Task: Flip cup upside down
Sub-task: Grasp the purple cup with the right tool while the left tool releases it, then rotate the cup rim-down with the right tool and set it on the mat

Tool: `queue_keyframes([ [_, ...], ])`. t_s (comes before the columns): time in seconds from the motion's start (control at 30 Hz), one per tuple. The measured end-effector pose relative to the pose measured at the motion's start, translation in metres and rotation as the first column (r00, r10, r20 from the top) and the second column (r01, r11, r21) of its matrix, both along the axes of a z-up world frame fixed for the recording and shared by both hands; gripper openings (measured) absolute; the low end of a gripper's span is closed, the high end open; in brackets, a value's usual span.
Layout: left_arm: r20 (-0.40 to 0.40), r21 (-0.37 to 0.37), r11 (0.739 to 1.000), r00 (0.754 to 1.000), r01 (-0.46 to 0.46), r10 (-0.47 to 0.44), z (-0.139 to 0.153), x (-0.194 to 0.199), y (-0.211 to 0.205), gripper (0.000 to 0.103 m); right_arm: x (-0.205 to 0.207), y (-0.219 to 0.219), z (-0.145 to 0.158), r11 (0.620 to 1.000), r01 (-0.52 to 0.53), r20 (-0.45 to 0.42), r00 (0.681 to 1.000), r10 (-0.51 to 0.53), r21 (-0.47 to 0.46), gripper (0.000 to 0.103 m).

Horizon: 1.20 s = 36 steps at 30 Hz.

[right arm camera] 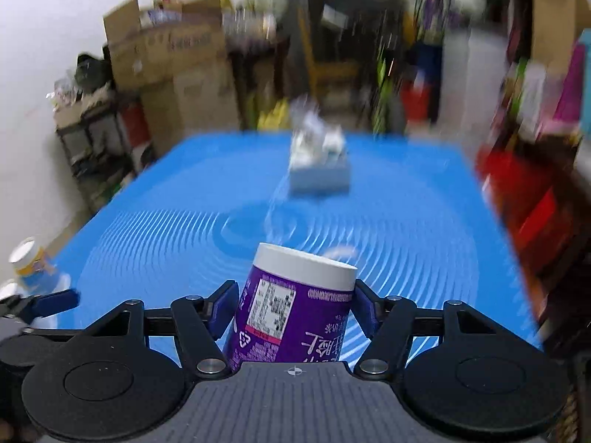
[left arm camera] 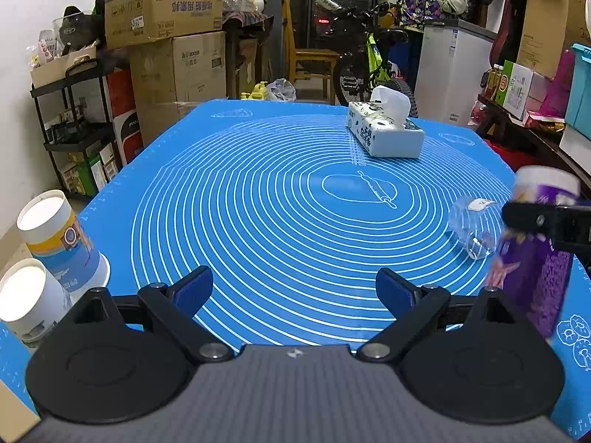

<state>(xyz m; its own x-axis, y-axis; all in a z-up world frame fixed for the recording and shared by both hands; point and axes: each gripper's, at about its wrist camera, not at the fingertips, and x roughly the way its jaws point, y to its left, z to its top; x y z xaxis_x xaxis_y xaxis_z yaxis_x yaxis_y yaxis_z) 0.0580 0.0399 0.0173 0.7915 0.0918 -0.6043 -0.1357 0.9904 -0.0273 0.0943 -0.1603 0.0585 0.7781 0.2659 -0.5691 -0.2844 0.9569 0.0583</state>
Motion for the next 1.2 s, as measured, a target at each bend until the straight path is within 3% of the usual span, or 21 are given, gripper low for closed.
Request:
queue_keyframes([
  [0.17,-0.003,0.005,1.000,1.000,0.010,-0.010,-0.001,-0.001,-0.004,0.094,-0.019,0.004,-0.014,0.996,0.054,0.205,0.978,-0.039,-0.066,0.066],
  [0.33,-0.005,0.007,1.000,1.000,0.017,-0.017,-0.003,-0.002,-0.005,0.094,-0.026,0.003,-0.024,0.996,0.056,0.268,0.963,-0.034,-0.076,0.066],
  [0.57,-0.004,0.018,0.999,0.999,0.041,-0.041,-0.004,-0.007,-0.012,0.094,-0.036,0.005,-0.027,0.996,0.048,0.258,0.966,-0.026,-0.080,0.067],
  [0.87,0.034,0.027,0.997,0.997,0.069,-0.070,0.003,-0.031,-0.027,0.094,-0.057,-0.014,-0.020,1.000,-0.003,0.219,0.976,0.000,0.012,0.084],
  [1.07,0.070,0.075,0.992,0.992,0.099,-0.104,0.005,-0.057,-0.047,0.094,-0.091,-0.037,-0.022,0.999,0.010,0.203,0.979,-0.018,0.039,0.085],
  [1.2,0.050,0.052,0.991,0.991,0.125,-0.127,0.002,-0.067,-0.056,0.094,-0.110,-0.052,-0.027,0.999,0.034,0.185,0.982,-0.036,0.015,0.085],
])
